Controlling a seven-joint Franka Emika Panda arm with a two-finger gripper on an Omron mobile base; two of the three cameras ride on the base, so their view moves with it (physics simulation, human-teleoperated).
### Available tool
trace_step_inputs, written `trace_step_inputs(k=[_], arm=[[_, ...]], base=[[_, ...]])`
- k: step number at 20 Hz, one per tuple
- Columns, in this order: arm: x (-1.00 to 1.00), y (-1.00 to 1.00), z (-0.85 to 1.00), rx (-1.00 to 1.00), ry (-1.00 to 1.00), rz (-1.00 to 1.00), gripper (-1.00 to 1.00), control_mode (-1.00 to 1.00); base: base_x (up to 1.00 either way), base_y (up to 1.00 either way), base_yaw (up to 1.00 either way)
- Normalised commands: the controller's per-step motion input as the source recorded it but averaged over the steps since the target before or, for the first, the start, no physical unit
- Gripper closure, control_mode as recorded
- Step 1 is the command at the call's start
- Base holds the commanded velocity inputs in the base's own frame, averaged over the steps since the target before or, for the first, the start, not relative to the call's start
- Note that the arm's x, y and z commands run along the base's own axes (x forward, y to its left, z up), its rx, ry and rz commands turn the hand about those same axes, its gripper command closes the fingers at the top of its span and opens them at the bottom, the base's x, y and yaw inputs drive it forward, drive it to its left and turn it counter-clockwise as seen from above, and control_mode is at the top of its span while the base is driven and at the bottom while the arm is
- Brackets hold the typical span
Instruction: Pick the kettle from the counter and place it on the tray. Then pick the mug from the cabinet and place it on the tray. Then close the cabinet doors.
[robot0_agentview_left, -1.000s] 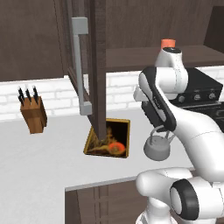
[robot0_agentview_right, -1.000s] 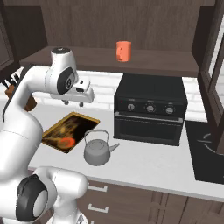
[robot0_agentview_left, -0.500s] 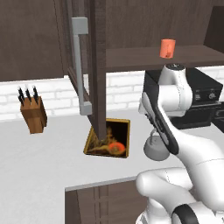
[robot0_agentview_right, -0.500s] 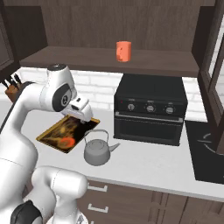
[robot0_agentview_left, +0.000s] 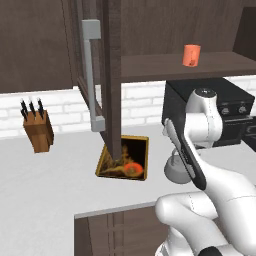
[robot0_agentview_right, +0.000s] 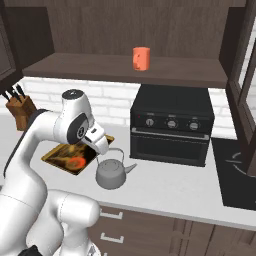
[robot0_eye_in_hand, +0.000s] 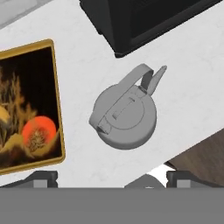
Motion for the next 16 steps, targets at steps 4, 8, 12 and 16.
trace_step_inputs(k=[4, 8, 12, 16], arm=[[0.15, -0.02, -0.16, 0.0, 0.0, -0.04, -1.0, -1.0], [0.17, 0.0, -0.26, 0.0, 0.0, -0.13, -1.0, -1.0], [0.2, -0.02, -0.15, 0.0, 0.02, -0.11, -1.0, -1.0], [0.24, -0.11, -0.15, 0.0, 0.05, -0.04, -1.0, -1.0]], base=[[0.0, 0.0, 0.0], [0.0, 0.0, 0.0], [0.0, 0.0, 0.0], [0.0, 0.0, 0.0]])
